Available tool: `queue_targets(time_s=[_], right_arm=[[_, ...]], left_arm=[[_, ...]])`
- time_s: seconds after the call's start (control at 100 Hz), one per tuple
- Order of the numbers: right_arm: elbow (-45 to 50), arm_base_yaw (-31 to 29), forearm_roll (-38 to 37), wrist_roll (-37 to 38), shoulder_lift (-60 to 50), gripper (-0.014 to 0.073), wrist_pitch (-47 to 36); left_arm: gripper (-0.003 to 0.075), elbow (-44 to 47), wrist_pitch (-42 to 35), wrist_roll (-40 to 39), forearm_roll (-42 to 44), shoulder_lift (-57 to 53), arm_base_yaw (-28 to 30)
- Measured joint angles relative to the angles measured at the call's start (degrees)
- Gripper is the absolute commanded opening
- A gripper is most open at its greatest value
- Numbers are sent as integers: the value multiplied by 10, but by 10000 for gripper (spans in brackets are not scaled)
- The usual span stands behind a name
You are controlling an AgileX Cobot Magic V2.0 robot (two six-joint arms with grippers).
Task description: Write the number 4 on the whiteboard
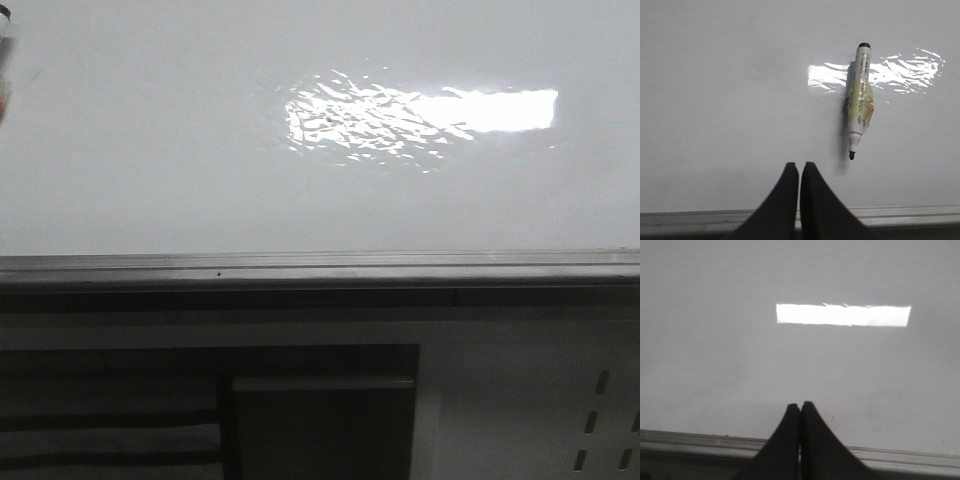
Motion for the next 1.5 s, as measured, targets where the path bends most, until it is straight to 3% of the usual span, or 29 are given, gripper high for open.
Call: queue_targets(time_s=[0.9,1.191,1.291,1.501], right_arm=[[0,0,0,0,0,-72,-14],[-3,0,21,0,0,-72,-20],[-32,0,53,0,0,-72,4],[-178,0,58,0,32,-72,115]], left_arm=[[-20,0,0,0,0,0,0],[-20,-3,-48,0,-18,0,0],[-20,-33,-23,0,-34,0,0],[-20,-188,73,0,-42,37,0]])
